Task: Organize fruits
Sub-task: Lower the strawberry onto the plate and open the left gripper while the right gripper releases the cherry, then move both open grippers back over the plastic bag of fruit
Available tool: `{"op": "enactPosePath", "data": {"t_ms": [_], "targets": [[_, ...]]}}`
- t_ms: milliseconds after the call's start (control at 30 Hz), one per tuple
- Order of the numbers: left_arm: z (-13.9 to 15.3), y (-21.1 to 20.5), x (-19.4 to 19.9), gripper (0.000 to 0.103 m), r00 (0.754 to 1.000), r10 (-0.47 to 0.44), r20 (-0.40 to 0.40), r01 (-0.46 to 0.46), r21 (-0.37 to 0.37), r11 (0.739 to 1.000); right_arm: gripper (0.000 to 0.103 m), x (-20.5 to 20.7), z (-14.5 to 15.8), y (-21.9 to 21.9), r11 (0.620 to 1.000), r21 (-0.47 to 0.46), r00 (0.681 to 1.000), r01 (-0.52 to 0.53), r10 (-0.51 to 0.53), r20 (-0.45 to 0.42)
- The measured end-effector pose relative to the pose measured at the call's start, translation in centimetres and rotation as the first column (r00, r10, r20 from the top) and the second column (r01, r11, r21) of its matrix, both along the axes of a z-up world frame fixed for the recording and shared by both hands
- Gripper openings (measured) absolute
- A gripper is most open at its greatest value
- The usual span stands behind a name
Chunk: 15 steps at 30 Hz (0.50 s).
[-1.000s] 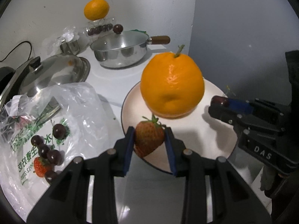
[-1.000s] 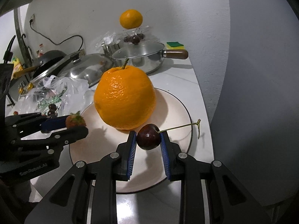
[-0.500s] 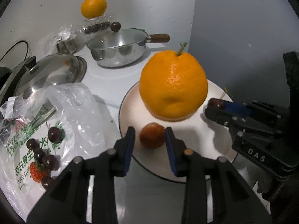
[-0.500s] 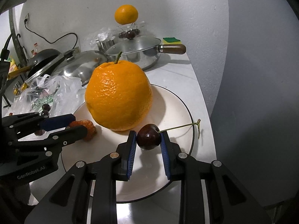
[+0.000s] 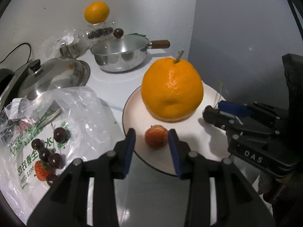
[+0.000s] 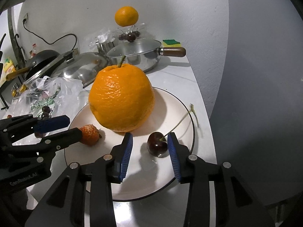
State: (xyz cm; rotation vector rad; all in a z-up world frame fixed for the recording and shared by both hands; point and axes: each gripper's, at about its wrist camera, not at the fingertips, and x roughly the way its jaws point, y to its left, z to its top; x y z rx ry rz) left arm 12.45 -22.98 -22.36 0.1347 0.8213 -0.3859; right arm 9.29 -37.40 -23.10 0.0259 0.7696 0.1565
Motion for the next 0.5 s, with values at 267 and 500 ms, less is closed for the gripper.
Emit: {"op": "enactPosePath", "data": {"t_ms": [267,500], "targets": [[1.3,1.5,-1.3,0.053,0.999,0.026,0.027,-0.025,-0.028,0.999,0.041,-1.1,1.0,0.2,1.0,0.003,1.0,0.018,-0.019,0.025],[2.3,2.8,-2.6,0.053,0.998,0.046,0.052,-0.044,-0.04,0.998,0.041,-2.4,2.4,0.7,1.0,0.007,0.998,0.031,-0.031,0.062]]}}
